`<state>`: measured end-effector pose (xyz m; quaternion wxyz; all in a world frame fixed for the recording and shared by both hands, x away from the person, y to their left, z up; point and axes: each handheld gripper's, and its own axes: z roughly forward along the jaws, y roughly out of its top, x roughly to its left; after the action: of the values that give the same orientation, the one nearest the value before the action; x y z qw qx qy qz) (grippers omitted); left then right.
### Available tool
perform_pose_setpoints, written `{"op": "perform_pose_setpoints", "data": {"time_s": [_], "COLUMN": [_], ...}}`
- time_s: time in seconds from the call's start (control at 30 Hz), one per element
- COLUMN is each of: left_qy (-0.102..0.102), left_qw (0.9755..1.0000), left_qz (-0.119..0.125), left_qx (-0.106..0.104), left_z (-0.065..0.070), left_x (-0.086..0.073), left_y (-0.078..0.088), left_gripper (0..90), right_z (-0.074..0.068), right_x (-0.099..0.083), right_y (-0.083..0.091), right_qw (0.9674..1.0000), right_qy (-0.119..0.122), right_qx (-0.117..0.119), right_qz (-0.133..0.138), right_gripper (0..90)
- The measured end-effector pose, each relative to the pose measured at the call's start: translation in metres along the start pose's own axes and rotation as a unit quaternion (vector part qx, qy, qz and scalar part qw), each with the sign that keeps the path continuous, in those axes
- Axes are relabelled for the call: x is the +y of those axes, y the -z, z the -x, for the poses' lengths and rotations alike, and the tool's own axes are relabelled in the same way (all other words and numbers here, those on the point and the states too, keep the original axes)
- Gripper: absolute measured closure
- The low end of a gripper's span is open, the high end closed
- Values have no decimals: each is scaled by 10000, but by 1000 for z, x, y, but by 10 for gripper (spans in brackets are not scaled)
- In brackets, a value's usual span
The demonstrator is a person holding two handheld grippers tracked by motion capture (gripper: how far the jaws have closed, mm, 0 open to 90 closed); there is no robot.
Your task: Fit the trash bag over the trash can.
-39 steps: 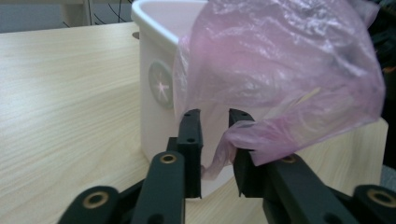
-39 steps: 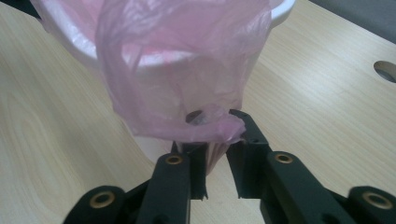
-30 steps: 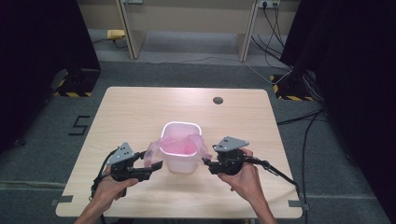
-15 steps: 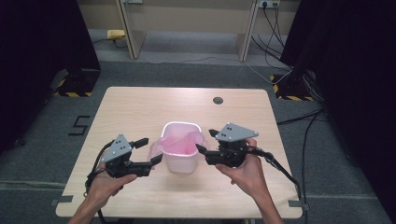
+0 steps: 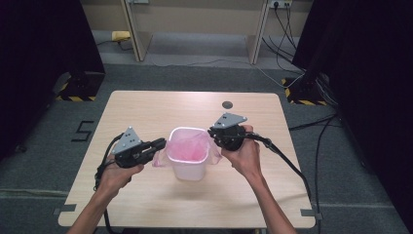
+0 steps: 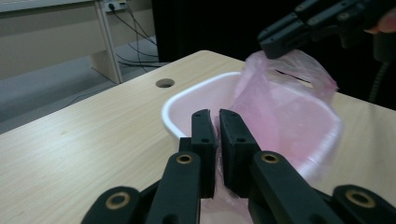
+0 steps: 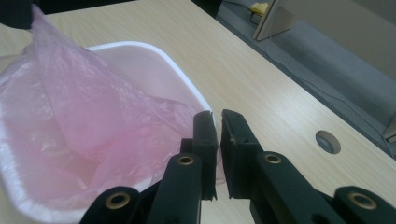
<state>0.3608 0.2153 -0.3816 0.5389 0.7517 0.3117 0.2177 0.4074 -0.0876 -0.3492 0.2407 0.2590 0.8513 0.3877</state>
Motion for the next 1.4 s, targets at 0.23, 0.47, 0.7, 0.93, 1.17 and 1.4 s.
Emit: {"op": "perform_pose_setpoints", "data": {"time_s": [0.23, 0.47, 0.7, 0.93, 1.17, 1.4], "left_qy": [148, 475, 814, 810, 857, 1441], "left_qw": [9997, 9982, 9962, 9959, 9953, 9891], "left_qz": [-102, -266, -312, -396, -458, -280], "left_qx": [155, 231, 69, -22, -51, 86], "left_z": [-18, -34, -43, -43, -40, -35], "left_x": [2, -6, -24, -43, -53, -46], "left_y": [-20, -49, -66, -66, -59, -24], "left_gripper": [879, 885, 891, 889, 737, 489], "right_z": [4, 15, 16, 14, 19, 12], "right_x": [-1, -6, -11, -24, -40, -43], "right_y": [-5, -31, -54, -68, -61, -23], "right_qw": [10000, 9991, 9977, 9952, 9964, 9935], "right_qy": [7, 82, 145, 110, -488, -1109], "right_qx": [-28, -133, 6, 234, 144, 58], "right_qz": [24, -389, -659, -943, -677, -248], "right_gripper": [896, 900, 900, 900, 690, 518]}}
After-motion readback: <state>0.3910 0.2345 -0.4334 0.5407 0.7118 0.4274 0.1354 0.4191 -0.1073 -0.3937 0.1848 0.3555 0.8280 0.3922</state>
